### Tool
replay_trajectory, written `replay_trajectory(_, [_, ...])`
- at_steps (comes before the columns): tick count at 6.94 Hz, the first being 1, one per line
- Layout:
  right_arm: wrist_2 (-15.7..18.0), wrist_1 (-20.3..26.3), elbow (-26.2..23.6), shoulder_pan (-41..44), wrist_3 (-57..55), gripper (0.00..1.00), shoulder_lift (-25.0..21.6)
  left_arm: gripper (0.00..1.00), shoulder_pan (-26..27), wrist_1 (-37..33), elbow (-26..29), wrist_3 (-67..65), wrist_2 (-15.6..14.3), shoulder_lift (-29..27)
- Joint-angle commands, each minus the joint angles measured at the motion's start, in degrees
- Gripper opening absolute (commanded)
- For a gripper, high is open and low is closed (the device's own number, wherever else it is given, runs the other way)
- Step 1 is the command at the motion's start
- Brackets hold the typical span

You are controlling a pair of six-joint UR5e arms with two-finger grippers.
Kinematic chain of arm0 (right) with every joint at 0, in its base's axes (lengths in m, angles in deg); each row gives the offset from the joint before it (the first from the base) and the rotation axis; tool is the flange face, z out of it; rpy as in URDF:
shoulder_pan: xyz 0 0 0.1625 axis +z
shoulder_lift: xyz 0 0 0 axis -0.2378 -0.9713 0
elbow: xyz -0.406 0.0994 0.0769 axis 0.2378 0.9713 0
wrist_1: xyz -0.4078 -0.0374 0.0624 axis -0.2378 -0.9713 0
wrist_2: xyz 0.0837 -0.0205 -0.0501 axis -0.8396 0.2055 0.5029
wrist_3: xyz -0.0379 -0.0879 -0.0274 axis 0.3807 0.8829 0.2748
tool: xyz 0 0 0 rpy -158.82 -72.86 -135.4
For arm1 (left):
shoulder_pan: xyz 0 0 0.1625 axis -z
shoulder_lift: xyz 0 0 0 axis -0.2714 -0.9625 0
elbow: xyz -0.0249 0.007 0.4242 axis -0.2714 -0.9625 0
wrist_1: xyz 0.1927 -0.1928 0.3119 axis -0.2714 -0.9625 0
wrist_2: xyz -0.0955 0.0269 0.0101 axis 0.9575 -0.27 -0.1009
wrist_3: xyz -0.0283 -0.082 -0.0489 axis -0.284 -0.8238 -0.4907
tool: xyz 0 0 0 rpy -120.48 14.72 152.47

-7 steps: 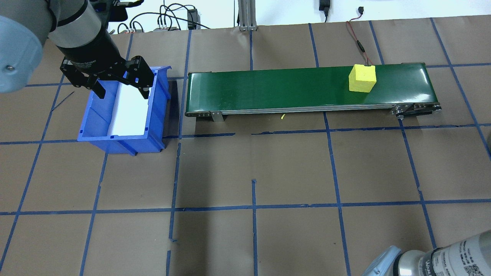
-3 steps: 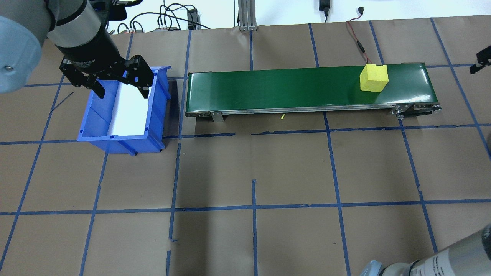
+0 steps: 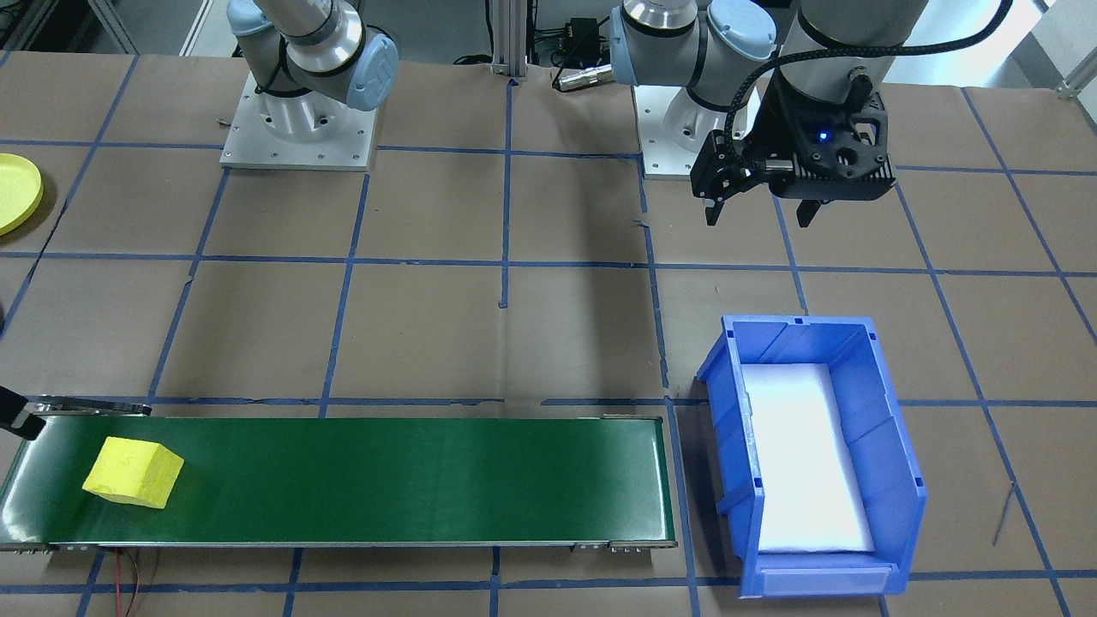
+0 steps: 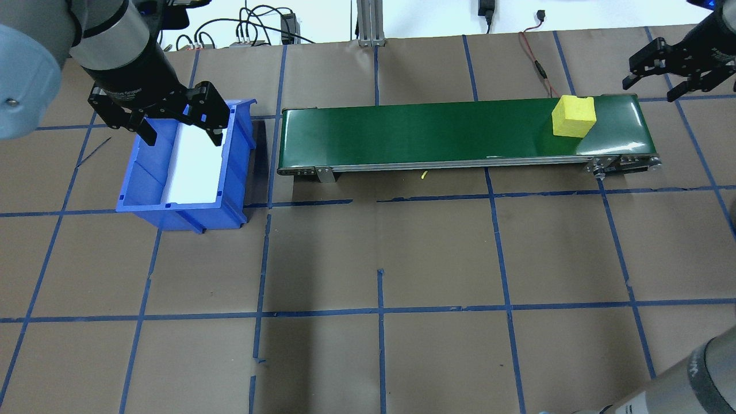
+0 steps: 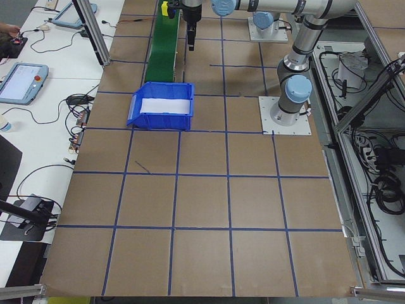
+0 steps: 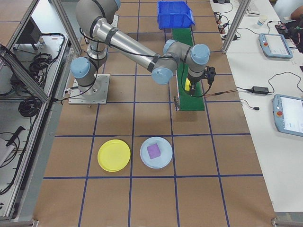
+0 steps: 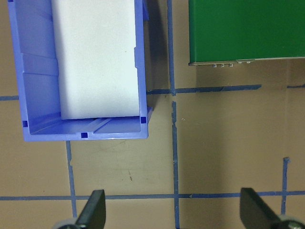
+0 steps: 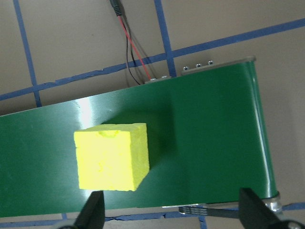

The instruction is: Move block left to right into plate

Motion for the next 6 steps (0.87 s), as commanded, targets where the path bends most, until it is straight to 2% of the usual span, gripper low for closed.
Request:
replay_trajectory(1, [-4.2, -0.3, -0.6, 0.6, 0.0, 1.00, 2.7, 1.00, -0.1, 0.1, 0.1, 0.0, 0.0, 0.0])
replay_trajectory(3, [-5.2, -1.9, -1.1, 0.6, 5.2, 1.00, 5.3, 1.00, -0.1, 0.1, 0.0, 0.0, 0.0, 0.0])
replay_trajectory(6, [-5.2, -4.1, -0.5, 0.6, 4.2, 0.97, 7.3, 1.00, -0.1, 0.1, 0.0, 0.0, 0.0, 0.1])
